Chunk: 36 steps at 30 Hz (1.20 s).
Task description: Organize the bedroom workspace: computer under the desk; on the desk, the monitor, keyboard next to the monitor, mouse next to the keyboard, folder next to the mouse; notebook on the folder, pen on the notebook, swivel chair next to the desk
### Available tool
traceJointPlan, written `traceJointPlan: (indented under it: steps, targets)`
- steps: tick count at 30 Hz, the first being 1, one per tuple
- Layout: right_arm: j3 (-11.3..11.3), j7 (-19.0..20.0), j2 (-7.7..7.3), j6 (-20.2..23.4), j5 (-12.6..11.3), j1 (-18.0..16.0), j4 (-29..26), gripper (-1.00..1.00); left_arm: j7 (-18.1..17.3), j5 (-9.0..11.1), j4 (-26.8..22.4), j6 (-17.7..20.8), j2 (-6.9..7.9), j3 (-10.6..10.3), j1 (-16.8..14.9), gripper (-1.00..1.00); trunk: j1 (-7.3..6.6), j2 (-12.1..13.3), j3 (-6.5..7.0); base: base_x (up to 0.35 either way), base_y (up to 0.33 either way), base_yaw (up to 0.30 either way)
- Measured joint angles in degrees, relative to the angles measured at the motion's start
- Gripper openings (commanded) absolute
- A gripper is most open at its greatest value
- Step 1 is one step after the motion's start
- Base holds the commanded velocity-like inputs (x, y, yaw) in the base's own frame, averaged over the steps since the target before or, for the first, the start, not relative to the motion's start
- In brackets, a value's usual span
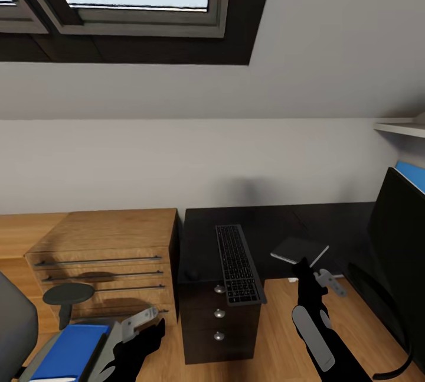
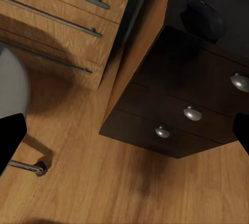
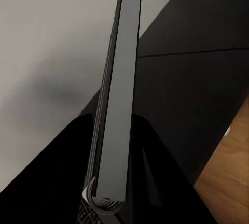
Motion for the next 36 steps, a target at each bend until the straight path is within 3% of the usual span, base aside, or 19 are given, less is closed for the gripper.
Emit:
traceJointPlan:
  steps: [4,16,19,23,29,36]
  targets:
    - [0.0,0.0,0.05,0.0,0.0,0.0,-0.1,-1.0,0.0,0.0,0.0,0.0,0.0,0.0,0.0,1.0,0.88,-1.6,-0.72,0.0,0.0,0.0]
    - [-0.1,-0.1,-0.04,0.0,0.1,0.0,-0.1,-1.0,0.0,0.0,0.1,0.0,0.07,-0.1,0.0,1.0,0.89,-1.6,-0.72,0.0,0.0,0.0]
    - [-1.0,0.9,-0.76,1.0,-0.7,-0.1,-1.1,-1.0,-0.2,-0.2,0.6,-0.2,-0.38,-1.1,0.0,1.0,0.89,-1.6,-0.72,0.0,0.0,0.0]
    - [-1.3,2.2,-0.11,1.7,-1.9,-0.2,-1.1,-1.0,-0.2,-0.3,0.6,-0.2,-0.74,-2.4,0.0,1.0,0.89,-1.6,-0.72,0.0,0.0,0.0]
    - [0.6,0.7,-0.66,-0.3,-0.2,-0.3,0.0,-1.0,-0.2,-0.4,0.6,-0.3,-0.96,-3.4,0.0,1.0,0.89,-1.6,-0.72,0.0,0.0,0.0]
    - [0.9,0.0,-0.51,-2.5,2.1,-0.3,0.1,-1.0,-0.2,-0.4,0.6,-0.3,-0.88,-3.5,0.0,1.0,0.88,-1.6,-0.73,0.023,0.0,0.0]
